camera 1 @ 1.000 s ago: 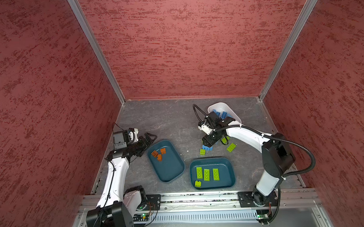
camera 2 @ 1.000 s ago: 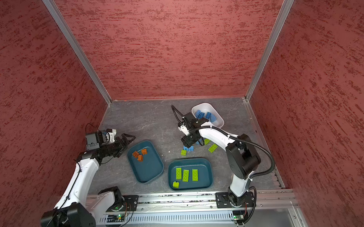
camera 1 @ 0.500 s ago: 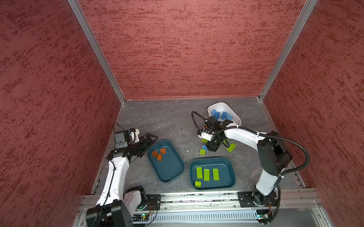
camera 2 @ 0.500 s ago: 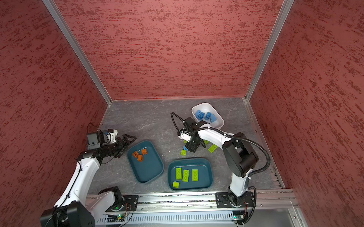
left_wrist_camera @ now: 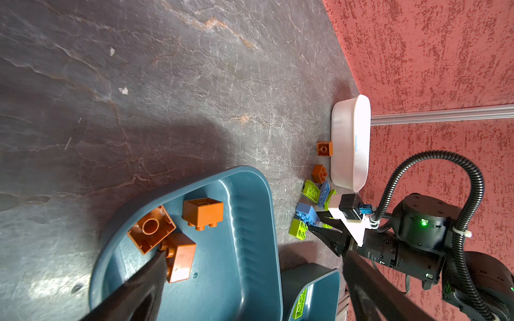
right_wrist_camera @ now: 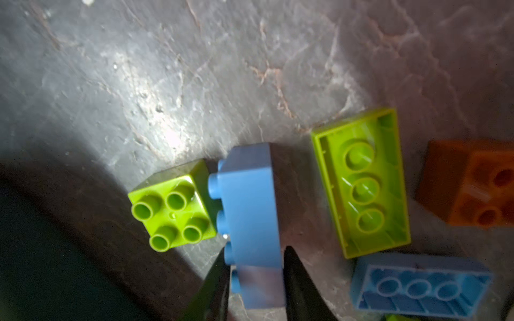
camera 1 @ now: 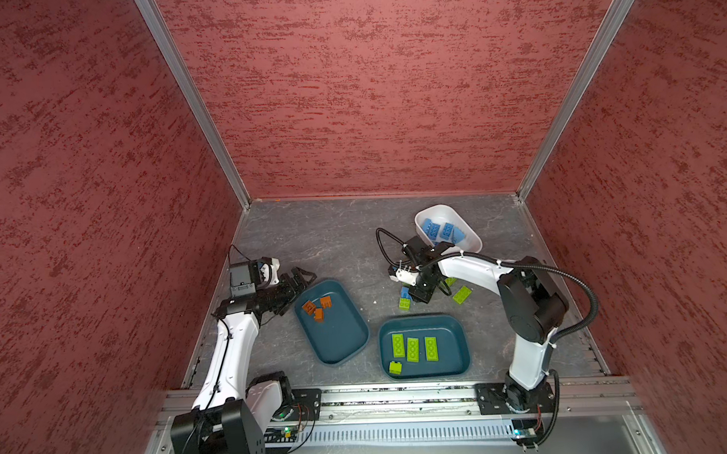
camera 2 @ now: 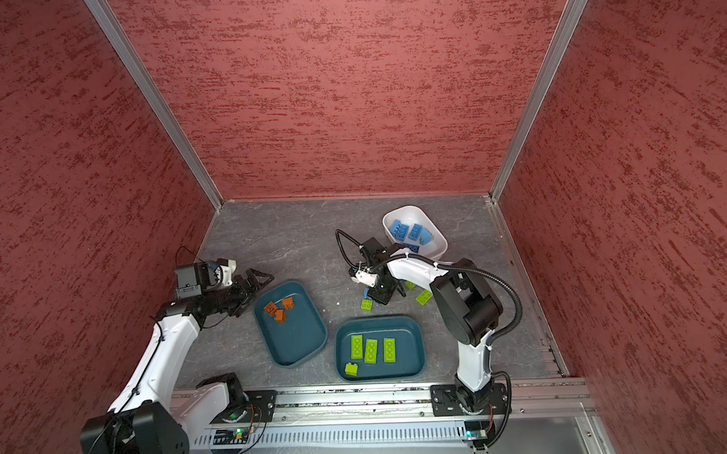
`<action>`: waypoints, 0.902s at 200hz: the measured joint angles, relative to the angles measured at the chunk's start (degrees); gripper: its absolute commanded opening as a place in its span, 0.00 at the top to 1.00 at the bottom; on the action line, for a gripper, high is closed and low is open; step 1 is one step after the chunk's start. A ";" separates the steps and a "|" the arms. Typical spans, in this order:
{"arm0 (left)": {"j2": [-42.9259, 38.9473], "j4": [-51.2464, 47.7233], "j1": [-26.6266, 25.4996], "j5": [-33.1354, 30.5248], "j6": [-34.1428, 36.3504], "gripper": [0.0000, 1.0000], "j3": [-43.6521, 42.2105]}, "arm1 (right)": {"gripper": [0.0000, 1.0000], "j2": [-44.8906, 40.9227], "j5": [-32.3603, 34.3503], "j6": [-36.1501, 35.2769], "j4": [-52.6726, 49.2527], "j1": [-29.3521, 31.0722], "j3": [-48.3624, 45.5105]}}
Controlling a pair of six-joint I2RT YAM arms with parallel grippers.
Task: Sort the legos into containers by color
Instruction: 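Move the right gripper back to the pile and grasp a blue brick, then carry the blue brick with the right gripper into the white tray and release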
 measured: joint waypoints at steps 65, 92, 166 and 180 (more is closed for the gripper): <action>0.00 -0.79 -0.02 -0.02 0.37 0.01 0.00 | 0.83 1.29 -1.53 1.07 0.04 0.63 2.95; 0.02 -0.76 -0.46 0.04 0.35 0.01 0.04 | 0.83 0.96 -2.32 2.03 0.11 0.59 4.55; 2.01 3.93 -8.13 1.84 -1.64 0.01 3.50 | 0.82 -6.32 -1.27 7.74 0.59 -10.21 7.67; 2.91 5.31 -9.62 2.01 -2.08 0.01 4.20 | 0.82 -6.25 0.37 9.31 0.96 -14.03 9.03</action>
